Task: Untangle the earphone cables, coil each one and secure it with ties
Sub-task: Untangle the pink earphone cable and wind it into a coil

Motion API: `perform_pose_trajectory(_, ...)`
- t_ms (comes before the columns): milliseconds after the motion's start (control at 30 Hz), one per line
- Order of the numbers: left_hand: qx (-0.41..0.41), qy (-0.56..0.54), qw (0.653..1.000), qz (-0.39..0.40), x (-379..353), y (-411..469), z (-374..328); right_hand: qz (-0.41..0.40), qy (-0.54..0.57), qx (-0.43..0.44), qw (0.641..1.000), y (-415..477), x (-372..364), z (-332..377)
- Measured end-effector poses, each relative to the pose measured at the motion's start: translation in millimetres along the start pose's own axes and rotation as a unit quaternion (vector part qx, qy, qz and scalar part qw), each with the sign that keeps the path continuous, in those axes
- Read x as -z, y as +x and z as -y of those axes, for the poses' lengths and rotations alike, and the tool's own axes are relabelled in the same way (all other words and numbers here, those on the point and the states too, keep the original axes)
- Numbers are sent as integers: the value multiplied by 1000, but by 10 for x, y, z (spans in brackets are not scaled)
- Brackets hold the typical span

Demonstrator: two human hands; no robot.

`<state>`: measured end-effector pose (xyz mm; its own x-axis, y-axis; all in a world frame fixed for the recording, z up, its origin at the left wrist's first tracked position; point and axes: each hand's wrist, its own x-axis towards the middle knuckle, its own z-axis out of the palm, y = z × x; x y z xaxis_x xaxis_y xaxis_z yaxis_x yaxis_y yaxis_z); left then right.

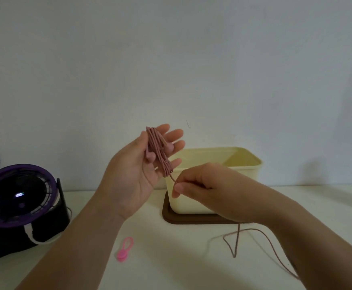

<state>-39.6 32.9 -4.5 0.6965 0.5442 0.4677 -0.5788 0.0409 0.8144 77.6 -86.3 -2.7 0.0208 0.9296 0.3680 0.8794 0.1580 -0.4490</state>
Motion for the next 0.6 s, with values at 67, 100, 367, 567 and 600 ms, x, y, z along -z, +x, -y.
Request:
perform_pose_trajectory(67, -12, 135, 991, 3, 24, -7, 62, 6, -10, 5, 1000, -38, 48, 59)
perform_pose_trajectory(100, -20, 199, 980, 11, 34, -19, 91, -1, -12, 11, 1000, -51, 76, 85)
perform_pose_trajectory(367, 56, 198, 969, 138, -11, -91, 142, -247, 98, 14, 964, -19, 247, -2)
perform_pose_trajectory(567, 127, -123, 956, 232, 45, -44, 7, -159, 147, -2, 976, 93, 33, -165)
perform_pose_trajectory(600, 100, -146, 964, 200, 32, -34, -11, -129, 133, -9, 983, 102, -14, -182)
